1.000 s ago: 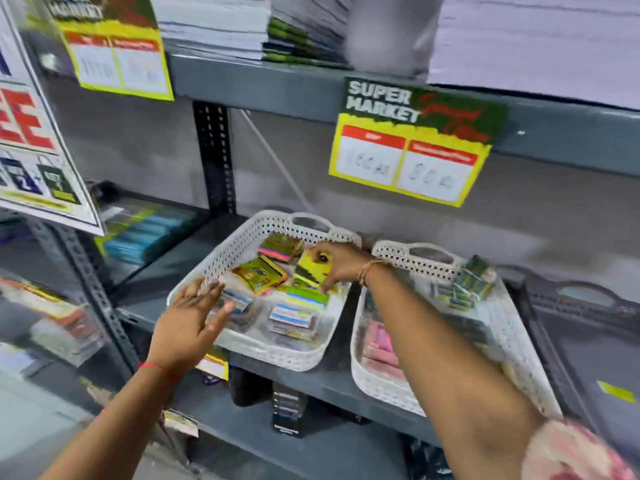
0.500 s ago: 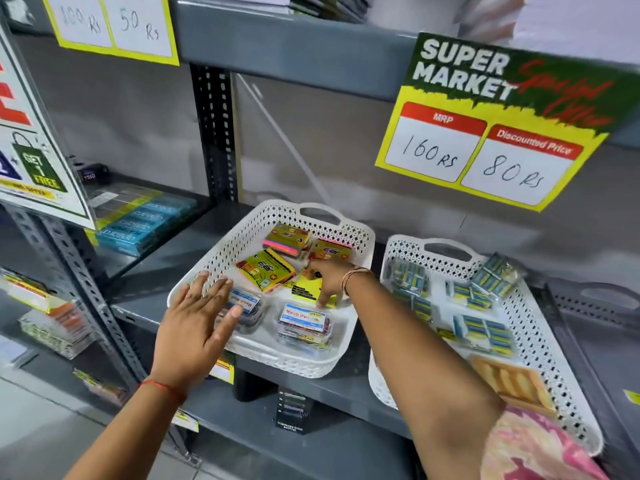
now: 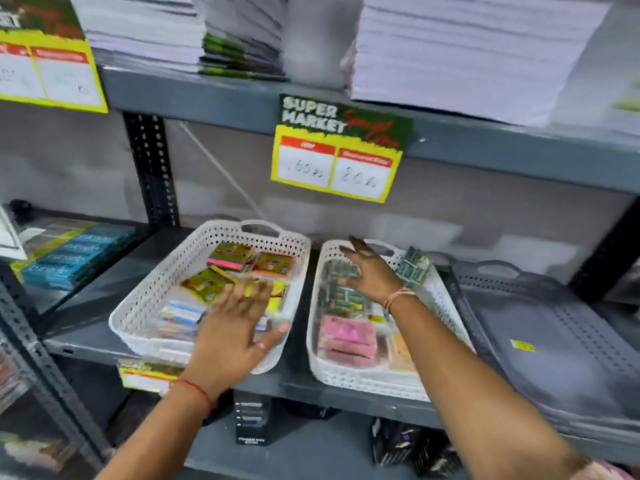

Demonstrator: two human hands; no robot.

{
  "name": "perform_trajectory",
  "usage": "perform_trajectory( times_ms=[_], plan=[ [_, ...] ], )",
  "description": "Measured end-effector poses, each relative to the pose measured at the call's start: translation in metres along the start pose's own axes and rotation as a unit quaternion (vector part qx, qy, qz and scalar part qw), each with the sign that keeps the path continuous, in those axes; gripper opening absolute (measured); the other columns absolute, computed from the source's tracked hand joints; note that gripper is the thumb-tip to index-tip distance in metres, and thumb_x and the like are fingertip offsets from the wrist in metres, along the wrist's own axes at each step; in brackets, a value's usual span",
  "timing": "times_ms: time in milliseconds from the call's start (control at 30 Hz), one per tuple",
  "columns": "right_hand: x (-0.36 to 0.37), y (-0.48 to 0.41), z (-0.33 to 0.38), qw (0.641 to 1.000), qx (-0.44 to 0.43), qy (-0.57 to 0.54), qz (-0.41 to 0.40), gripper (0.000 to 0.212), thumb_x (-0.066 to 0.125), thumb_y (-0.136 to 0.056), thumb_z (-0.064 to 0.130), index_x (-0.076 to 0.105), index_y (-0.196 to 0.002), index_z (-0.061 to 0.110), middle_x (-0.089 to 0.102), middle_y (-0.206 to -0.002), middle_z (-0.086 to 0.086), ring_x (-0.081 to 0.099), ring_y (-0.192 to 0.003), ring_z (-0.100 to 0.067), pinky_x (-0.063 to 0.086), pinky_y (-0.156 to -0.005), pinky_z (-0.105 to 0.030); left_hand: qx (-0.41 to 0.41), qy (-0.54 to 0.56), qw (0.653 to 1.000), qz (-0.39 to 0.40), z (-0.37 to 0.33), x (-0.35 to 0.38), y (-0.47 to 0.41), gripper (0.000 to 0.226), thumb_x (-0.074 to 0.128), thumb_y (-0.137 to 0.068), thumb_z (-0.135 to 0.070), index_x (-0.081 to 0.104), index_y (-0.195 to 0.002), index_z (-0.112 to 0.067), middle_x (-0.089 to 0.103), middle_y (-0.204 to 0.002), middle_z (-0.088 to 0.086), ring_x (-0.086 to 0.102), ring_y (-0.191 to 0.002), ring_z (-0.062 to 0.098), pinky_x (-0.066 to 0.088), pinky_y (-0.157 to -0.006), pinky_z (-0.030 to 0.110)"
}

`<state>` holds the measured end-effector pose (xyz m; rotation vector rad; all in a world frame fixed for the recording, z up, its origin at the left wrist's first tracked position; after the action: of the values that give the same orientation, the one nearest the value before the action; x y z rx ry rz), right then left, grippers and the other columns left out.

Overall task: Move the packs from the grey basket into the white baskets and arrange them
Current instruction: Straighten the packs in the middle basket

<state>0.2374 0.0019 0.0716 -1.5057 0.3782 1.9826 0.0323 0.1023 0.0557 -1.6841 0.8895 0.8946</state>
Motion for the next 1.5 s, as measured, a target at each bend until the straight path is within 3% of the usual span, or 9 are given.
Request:
perform_trajectory(
  times_ms=[100,233,333,533,733,933,1167,1333,1500],
  plan=[
    [-0.004,0.011,-0.034,0.999,0.015,0.016,0.024,0.063,0.061,-0.087,0.011,0.033,-0.143,0.012,0.017,-0.157,-0.012,0.014,-0.147,-0.023,0.014,-0.118,-0.027,0.052,-0.047,0.997,0.031,-0.049,0.029,-0.011,0.083,0.011,-0.089,-0.065,0.056,-0.122,-0.004,0.063,-0.121,0.015,0.05,-0.121,0.035,0.016,-0.105,0.035],
    [0.009,0.021,-0.068,0.995,0.034,0.05,0.082,0.06,0.055,-0.091,0.012,0.029,-0.145,0.018,0.016,-0.158,-0.009,0.017,-0.146,-0.021,0.015,-0.118,-0.026,0.029,-0.071,0.995,0.06,-0.064,0.062,-0.012,0.086,0.01,-0.088,-0.068,0.059,-0.12,-0.005,0.063,-0.122,0.011,0.052,-0.12,0.028,0.022,-0.11,0.031],
    [0.018,0.017,-0.083,0.992,0.062,0.02,0.105,0.058,0.053,-0.093,0.021,0.027,-0.145,0.019,0.02,-0.157,-0.008,0.022,-0.145,-0.022,0.018,-0.12,-0.031,-0.013,-0.085,0.993,0.081,-0.061,0.073,-0.008,0.084,0.012,-0.089,-0.066,0.059,-0.119,-0.004,0.063,-0.122,0.011,0.053,-0.119,0.028,0.012,-0.108,0.029],
    [0.031,-0.033,-0.077,0.988,0.114,0.008,0.107,0.06,0.052,-0.089,0.047,0.047,-0.133,0.007,0.049,-0.141,-0.016,0.047,-0.129,-0.031,0.04,-0.105,-0.034,-0.022,-0.076,0.995,0.067,-0.058,0.077,-0.008,0.079,0.016,-0.09,-0.065,0.05,-0.129,-0.006,0.053,-0.133,0.009,0.039,-0.13,0.023,0.013,-0.108,0.031],
    [0.059,-0.077,-0.076,0.977,0.204,0.011,0.066,0.081,0.057,-0.078,0.061,0.041,-0.134,0.005,0.052,-0.137,-0.018,0.049,-0.127,-0.033,0.042,-0.103,-0.036,-0.01,-0.069,0.997,0.045,-0.057,0.08,-0.006,0.077,0.017,-0.09,-0.063,0.047,-0.131,-0.006,0.047,-0.138,0.007,0.027,-0.133,0.015,0.018,-0.106,0.037],
    [0.066,-0.085,-0.07,0.973,0.215,0.063,0.058,0.054,0.065,-0.075,0.049,0.062,-0.111,0.008,0.067,-0.12,-0.011,0.062,-0.113,-0.026,0.05,-0.094,-0.031,-0.005,-0.07,0.996,0.046,-0.06,0.079,-0.006,0.077,0.016,-0.091,-0.062,0.048,-0.13,-0.004,0.048,-0.137,0.008,0.027,-0.133,0.016,0.017,-0.108,0.036],
    [0.024,-0.087,-0.067,0.99,0.114,0.029,0.079,0.041,0.068,-0.076,0.019,0.06,-0.113,0.003,0.064,-0.119,-0.017,0.06,-0.109,-0.032,0.05,-0.089,-0.034,-0.011,-0.066,0.996,0.062,-0.058,0.081,-0.005,0.079,0.013,-0.09,-0.063,0.045,-0.133,-0.005,0.045,-0.14,0.009,0.024,-0.134,0.016,0.014,-0.11,0.037],
    [0.05,-0.081,-0.065,0.987,0.045,-0.011,0.157,0.055,0.057,-0.077,-0.006,0.052,-0.128,0.014,0.052,-0.138,-0.009,0.052,-0.12,-0.027,0.043,-0.087,-0.025,-0.012,-0.058,0.997,0.055,-0.059,0.079,-0.004,0.078,0.014,-0.09,-0.064,0.044,-0.134,-0.006,0.045,-0.14,0.008,0.029,-0.134,0.018,0.016,-0.11,0.036],
    [0.061,-0.077,-0.07,0.988,0.022,0.006,0.154,0.062,0.057,-0.078,-0.003,0.044,-0.135,0.018,0.045,-0.144,-0.009,0.048,-0.126,-0.027,0.043,-0.096,-0.025,-0.005,-0.068,0.996,0.061,-0.06,0.077,-0.005,0.078,0.013,-0.09,-0.063,0.043,-0.135,-0.006,0.044,-0.14,0.009,0.023,-0.135,0.016,0.013,-0.11,0.034]
  ],
)
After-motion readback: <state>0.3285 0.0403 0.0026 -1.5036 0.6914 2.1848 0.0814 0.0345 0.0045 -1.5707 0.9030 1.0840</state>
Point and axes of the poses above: each hand's wrist, its own y-axis away from the middle knuckle, its own x-axis out of the palm, z = x × y, the point moved 8 cm from there along -y, towards the middle knuckle
